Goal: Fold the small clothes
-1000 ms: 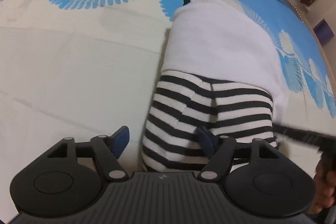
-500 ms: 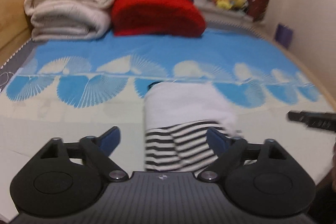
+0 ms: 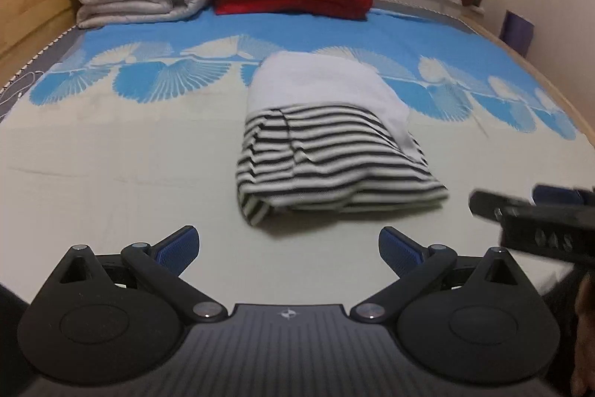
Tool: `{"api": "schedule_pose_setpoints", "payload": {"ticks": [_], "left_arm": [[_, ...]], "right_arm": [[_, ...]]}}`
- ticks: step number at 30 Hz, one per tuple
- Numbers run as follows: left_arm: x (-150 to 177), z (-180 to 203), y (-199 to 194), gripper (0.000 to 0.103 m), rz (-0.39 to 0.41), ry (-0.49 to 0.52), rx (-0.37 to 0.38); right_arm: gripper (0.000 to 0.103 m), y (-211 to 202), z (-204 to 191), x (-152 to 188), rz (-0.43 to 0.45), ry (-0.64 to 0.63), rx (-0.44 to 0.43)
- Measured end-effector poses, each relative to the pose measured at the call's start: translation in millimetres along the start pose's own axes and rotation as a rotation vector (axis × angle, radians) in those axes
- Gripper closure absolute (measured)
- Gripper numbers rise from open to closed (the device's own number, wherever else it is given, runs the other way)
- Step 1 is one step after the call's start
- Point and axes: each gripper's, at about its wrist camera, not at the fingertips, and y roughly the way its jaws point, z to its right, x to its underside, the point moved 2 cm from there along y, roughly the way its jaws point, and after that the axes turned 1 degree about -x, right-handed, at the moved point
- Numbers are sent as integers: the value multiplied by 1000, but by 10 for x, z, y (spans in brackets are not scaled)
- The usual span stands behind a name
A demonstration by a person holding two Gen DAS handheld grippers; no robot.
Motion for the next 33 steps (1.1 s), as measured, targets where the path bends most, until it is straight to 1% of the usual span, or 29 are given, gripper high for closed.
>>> {"api": "schedule_pose_setpoints", "payload": {"ticks": [3, 6, 8, 10, 11, 13, 16, 33], "left_arm": [[-21, -28, 121, 0, -14, -9, -25], [-20, -29, 197, 0, -48, -48, -4], [-6, 5, 215, 1, -61, -50, 10], [-1, 48, 229, 1, -57, -47, -8], [-1, 57, 238, 1, -57, -46, -9], [-3, 70, 252, 1, -55, -51, -5], [-11, 83, 254, 1, -50, -47, -8], [-16, 114, 271, 1, -48, -35, 2]], "right_arm": [[14, 79, -46, -4, -19, -10, -6], [14, 139, -42, -3, -41, 15, -11], [14, 164, -56, -10, -51, 28, -15], [15, 191, -80, -11, -58, 27, -15], [15, 200, -87, -9, -60, 25, -1], [15, 225, -84, -6, -69, 26, 10], [15, 245, -50, -8, -79, 40, 5], [15, 248, -55, -1, -79, 14, 33]]}}
